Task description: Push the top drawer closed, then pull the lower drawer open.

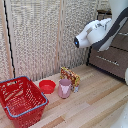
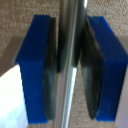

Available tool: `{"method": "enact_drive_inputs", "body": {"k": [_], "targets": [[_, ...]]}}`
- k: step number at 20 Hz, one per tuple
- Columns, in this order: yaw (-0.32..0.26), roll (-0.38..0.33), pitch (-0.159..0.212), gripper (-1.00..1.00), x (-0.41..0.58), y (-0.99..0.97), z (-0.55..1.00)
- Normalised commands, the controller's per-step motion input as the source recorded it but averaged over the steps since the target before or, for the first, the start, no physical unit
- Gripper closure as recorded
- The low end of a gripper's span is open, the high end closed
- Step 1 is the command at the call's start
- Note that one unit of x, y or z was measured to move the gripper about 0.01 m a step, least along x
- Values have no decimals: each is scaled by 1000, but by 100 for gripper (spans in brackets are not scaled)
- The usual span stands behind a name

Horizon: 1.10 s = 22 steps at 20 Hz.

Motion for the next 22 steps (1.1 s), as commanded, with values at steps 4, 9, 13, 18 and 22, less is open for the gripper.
{"method": "enact_drive_inputs", "body": {"k": [4, 9, 13, 18, 22], "targets": [[3, 59, 7, -100, 0, -271, 169], [0, 23, 13, -100, 0, 64, 168], [0, 17, 29, -100, 0, 184, 132], [0, 69, 2, -100, 0, 400, 12], [0, 126, 0, -100, 0, 380, -53]]}}
